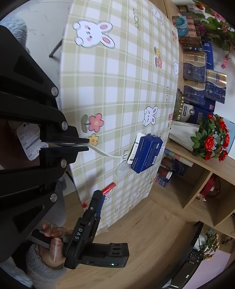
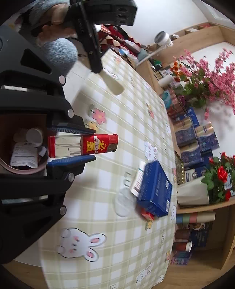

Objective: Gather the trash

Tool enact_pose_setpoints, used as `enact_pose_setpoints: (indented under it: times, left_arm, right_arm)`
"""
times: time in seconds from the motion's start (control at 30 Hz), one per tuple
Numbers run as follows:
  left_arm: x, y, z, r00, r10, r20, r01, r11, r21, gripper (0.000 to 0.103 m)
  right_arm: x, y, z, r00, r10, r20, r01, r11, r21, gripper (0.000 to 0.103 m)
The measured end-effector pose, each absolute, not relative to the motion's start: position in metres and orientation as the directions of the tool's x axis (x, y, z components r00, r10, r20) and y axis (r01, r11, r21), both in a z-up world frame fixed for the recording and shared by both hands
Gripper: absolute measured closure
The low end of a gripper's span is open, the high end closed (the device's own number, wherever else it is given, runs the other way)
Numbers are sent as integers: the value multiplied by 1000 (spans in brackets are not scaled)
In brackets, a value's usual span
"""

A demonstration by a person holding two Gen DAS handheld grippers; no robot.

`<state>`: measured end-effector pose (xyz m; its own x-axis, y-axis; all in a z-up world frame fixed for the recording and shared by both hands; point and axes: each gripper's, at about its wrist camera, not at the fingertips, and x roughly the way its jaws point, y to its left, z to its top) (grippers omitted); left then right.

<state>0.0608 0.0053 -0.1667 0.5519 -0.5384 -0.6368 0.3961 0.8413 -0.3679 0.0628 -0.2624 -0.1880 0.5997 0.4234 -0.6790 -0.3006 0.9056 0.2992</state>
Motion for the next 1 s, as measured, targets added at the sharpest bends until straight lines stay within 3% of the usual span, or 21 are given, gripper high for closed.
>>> enact_pose_setpoints:
  times: [0.3,0.57,0.73,1.0]
  left_arm:
    - [22,32,-169,568,-533,-627,359,846,-394,99]
    - [13,52,-182,562,-545,-623,326,838,-439,99]
    - [9,58,-185,558,-550,-621,328,834,-445,99]
    - [11,54,-188,546,-562,-621,341,826,-448,99]
  right_arm:
    - [32,-227,-230,427,463,-777,-380,871,311,77]
    - [27,-201,-283,288,315,-904,-412,894,180,77]
    - [25,-201,-287,281,286,-916,-397,904,160,76]
    - [30,-204,-272,342,262,-902,-370,920,127,62]
